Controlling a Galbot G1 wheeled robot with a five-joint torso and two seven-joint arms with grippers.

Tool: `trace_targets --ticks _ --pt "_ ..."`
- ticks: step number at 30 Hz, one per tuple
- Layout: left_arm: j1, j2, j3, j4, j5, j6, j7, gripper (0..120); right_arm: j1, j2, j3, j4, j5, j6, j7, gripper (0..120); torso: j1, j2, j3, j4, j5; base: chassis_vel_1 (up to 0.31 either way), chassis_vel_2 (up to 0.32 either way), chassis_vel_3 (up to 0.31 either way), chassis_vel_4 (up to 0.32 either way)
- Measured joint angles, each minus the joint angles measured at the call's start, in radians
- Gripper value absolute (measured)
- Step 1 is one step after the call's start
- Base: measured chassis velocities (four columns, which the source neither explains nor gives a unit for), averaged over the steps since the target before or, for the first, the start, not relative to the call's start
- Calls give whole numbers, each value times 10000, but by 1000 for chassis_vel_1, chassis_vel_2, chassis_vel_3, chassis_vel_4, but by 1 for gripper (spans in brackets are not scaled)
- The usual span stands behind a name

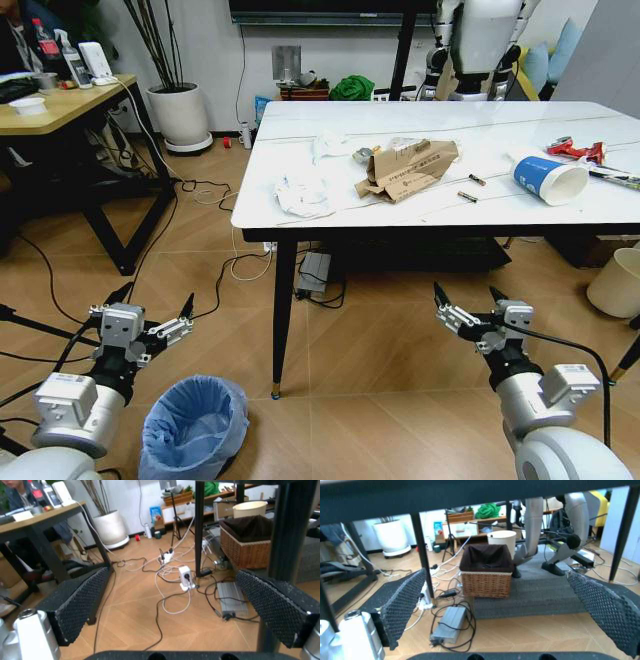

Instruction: Pick up the trash bin and place the trash from the table into it.

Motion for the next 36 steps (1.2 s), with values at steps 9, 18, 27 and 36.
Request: trace_targets --ticks 9,18,27,36 --pt "-387 -58 234 167 79 35 -77 100 60 -103 73 -214 -13 35 85 100 -134 -348 -214 -1 0 0 0 0 0" --pt "-497 -30 238 389 140 41 -160 100 135 22 81 -257 -223 57 79 100 -259 -697 -436 0 0 0 0 0 0" --pt "-494 1 247 366 119 49 -168 100 189 60 36 -285 -314 80 3 100 -316 -897 -579 0 0 0 0 0 0" --pt "-559 168 251 285 52 55 -180 100 203 190 -50 -430 -348 140 -32 100 -445 -1325 -881 -1 0 0 0 0 0"
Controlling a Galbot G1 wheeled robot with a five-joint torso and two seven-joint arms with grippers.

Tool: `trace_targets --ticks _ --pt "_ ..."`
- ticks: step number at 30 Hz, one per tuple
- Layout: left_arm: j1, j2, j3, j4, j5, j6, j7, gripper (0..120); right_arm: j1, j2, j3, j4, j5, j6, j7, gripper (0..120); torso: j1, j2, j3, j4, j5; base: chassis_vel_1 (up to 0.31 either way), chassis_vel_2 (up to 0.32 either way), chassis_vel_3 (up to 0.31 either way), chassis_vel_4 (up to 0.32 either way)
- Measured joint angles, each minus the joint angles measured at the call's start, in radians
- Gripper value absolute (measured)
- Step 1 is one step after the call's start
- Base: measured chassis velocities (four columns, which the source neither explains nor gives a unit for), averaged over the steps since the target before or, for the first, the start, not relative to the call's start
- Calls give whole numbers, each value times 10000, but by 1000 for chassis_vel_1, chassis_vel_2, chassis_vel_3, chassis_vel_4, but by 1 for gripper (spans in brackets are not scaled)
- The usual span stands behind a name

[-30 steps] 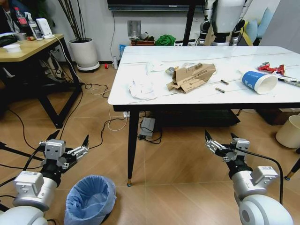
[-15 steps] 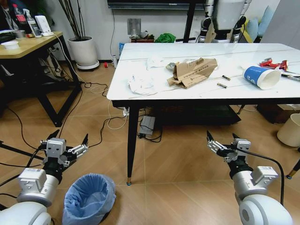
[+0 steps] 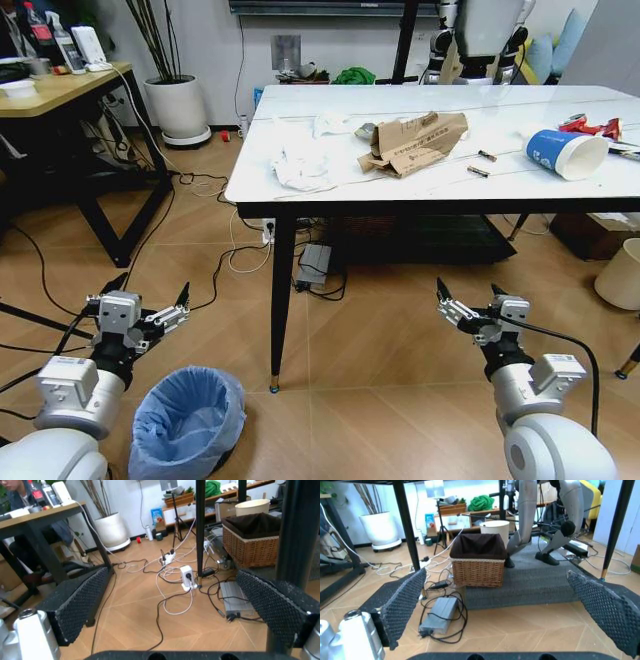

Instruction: Pick up the trash bin and place the trash from the table into it.

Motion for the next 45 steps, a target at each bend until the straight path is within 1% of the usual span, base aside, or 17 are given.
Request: trace_targets --ticks 1,3,5,13,21,22,25,29,35,37,41,44,45 --pt "-70 36 41 11 12 -4 0 100 32 24 -27 -146 -56 83 3 100 -27 -89 -63 -1 1 0 0 0 0" --pt "-102 58 59 21 19 -15 0 100 47 12 -36 -209 -57 115 11 100 -41 -136 -97 -1 1 0 0 0 0" --pt "-155 67 123 180 165 -258 3 100 71 -273 -32 -342 67 169 76 100 -95 -323 -229 0 1 0 0 0 0" --pt "-398 30 191 467 155 -386 -17 100 -37 -382 -26 -339 -18 232 80 100 -195 -623 -426 -1 0 0 0 0 0" --pt "-359 250 186 461 -94 -374 -18 100 -239 -92 -62 -201 -200 237 79 100 -274 -896 -618 0 0 0 0 0 0" --pt "-337 282 205 434 -94 -373 -18 100 -306 20 -97 -161 -251 252 79 100 -284 -969 -684 -1 1 0 0 0 0" --pt "-312 275 248 416 -68 -373 -23 100 -321 145 -159 -127 -256 254 73 100 -312 -1110 -797 0 0 0 0 0 0" --pt "-252 274 246 382 -63 -372 -43 100 -261 211 -183 -151 -279 255 71 100 -340 -1202 -861 0 0 0 0 0 0" --pt "-35 300 189 219 -66 -372 -66 100 -295 336 -252 -156 -405 289 2 100 -380 -1506 -1126 0 0 0 0 0 0" --pt "-22 291 192 209 -57 -372 -66 100 -305 336 -252 -152 -407 291 -2 100 -383 -1534 -1150 0 0 0 0 0 0" --pt "107 211 197 167 77 -386 -66 100 -323 323 -247 -134 -408 320 -21 100 -397 -1727 -1314 0 0 0 0 0 0" --pt "162 195 189 173 174 -444 -66 100 -312 327 -260 -147 -408 329 -26 100 -397 -1787 -1365 0 0 0 0 0 0" --pt "335 166 149 314 449 -696 24 100 -216 332 -300 -231 -409 349 -29 100 -399 -1883 -1449 -1 1 0 0 0 0"
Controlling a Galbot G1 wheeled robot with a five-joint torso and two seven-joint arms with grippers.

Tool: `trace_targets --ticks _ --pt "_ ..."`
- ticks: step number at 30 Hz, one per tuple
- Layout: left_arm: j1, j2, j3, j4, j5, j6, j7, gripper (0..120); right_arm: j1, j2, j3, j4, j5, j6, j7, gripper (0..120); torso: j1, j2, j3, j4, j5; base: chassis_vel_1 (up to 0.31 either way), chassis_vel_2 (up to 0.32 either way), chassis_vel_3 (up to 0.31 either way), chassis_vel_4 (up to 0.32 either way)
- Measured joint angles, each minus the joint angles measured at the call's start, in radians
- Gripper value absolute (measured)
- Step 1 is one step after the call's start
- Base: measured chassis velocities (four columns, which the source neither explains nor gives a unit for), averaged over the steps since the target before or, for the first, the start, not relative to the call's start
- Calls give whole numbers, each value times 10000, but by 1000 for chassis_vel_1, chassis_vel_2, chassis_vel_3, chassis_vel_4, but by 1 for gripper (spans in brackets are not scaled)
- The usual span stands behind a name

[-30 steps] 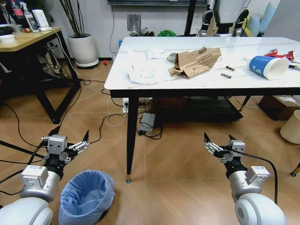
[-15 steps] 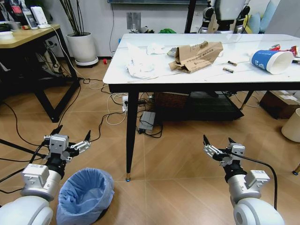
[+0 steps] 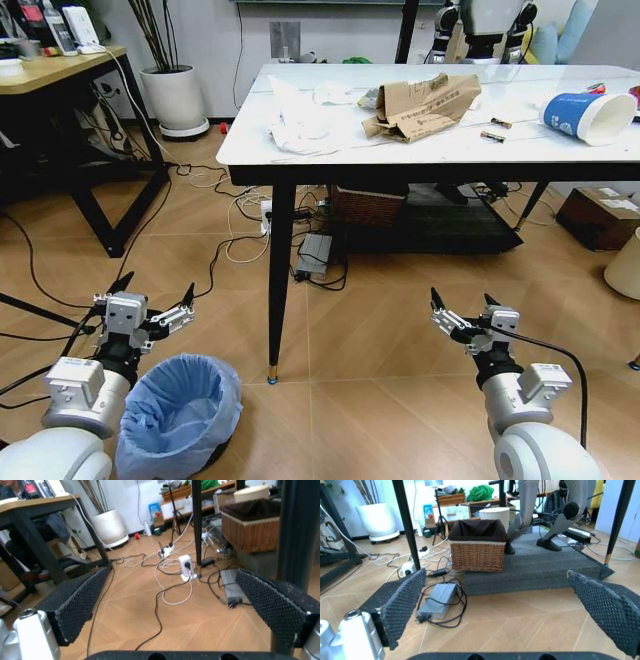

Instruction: Pick up the trash bin and place the trash from the table into it.

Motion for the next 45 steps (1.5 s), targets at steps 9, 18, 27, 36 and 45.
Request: trace_targets --ticks 9,18,27,36,45 --pt "1063 6 -365 1133 -42 141 62 100 503 -18 -16 -444 27 65 39 100 -2 -53 -50 1 0 0 0 0 0" --pt "1561 230 -370 2626 -516 362 -223 100 673 118 -80 -808 31 242 96 100 -4 -18 -22 1 0 0 0 0 0" --pt "1543 894 -364 3596 -1486 1144 -436 100 750 -27 -78 -932 124 250 169 100 -5 11 0 2 -1 0 0 0 0" --pt "965 2077 206 3927 -2777 1897 -1197 100 958 -79 -93 -929 208 79 298 100 -5 30 15 0 0 0 0 0 0" --pt "205 2284 772 4736 -2976 2142 -1108 100 1068 231 -615 -1243 -150 64 359 100 -5 42 26 3 -2 0 0 0 0"
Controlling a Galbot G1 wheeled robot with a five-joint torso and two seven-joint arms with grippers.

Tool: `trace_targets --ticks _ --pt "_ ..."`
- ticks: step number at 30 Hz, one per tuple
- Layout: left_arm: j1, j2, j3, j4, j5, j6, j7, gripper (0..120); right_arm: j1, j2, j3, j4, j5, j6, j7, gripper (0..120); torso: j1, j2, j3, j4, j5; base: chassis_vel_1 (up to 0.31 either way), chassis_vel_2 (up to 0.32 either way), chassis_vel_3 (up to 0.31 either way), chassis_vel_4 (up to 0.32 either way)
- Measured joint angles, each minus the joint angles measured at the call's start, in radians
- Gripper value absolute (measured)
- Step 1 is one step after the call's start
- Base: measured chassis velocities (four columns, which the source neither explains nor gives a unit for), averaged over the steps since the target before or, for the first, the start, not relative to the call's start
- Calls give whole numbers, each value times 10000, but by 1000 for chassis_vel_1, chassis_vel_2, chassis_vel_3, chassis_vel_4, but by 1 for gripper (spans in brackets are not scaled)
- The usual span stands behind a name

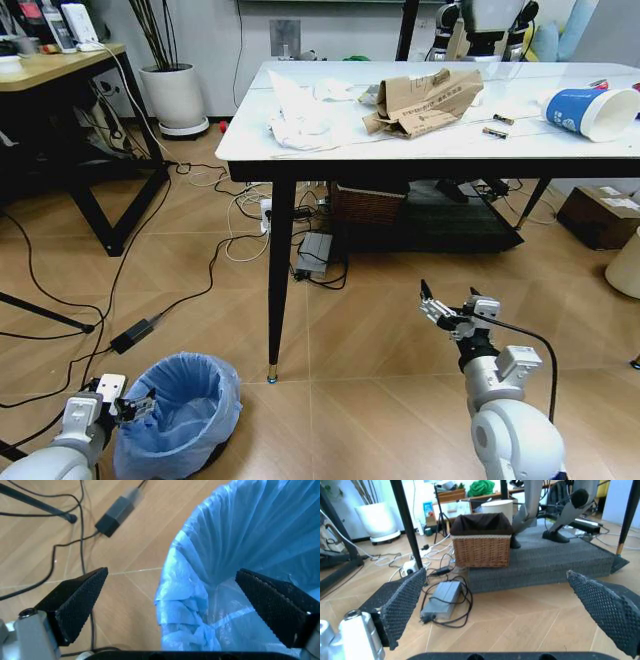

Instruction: Pick up the trash bin and place the trash from the table into it.

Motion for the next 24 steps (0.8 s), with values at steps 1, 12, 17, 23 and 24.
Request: trace_targets --ticks 1,12,17,23,24 --pt "-170 17 152 158 -1 40 41 100 -4 25 -62 -55 -69 12 10 100 0 2 1 0 2 0 0 0 0" --pt "-874 79 1011 714 -214 535 -304 100 -58 54 -108 -302 -214 82 29 100 0 10 8 -2 2 0 0 0 0" --pt "-867 141 1060 655 -360 765 -556 100 -31 52 -86 -430 -224 136 29 100 0 13 9 -2 3 0 0 0 0" --pt "-864 197 866 789 -859 981 -368 100 -17 42 -86 -513 -229 154 30 100 -1 16 11 -1 2 0 0 0 0" --pt "-878 200 832 841 -935 1012 -296 100 -22 35 -88 -518 -231 156 30 100 0 16 11 -1 2 0 0 0 0"
